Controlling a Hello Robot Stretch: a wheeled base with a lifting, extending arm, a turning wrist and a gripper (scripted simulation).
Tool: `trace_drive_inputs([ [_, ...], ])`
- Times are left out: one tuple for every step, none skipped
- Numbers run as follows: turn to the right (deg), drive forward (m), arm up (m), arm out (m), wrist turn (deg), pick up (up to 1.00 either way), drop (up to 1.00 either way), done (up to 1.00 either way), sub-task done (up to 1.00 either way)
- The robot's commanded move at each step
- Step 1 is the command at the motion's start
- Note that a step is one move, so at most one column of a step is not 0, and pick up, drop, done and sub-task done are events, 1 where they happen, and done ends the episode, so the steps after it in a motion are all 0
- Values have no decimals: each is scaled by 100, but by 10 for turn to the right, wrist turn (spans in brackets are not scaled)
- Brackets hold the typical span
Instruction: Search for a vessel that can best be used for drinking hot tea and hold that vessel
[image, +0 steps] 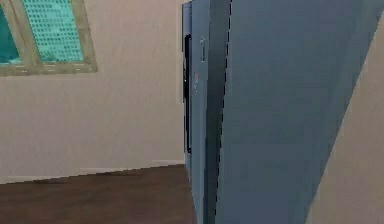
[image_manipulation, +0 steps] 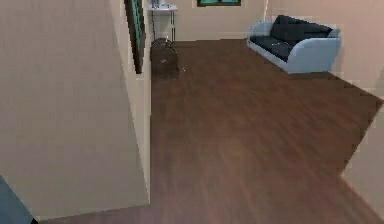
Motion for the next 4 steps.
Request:
trace_drive_inputs([
  [-450, 0, 0, 0, 0, 0, 0, 0, 0],
  [-450, 0, 0, 0, 0, 0, 0, 0, 0],
  [-30, 0, 0, 0, 0, 0, 0, 0, 0],
  [-30, 0, 0, 0, 0, 0, 0, 0, 0],
])
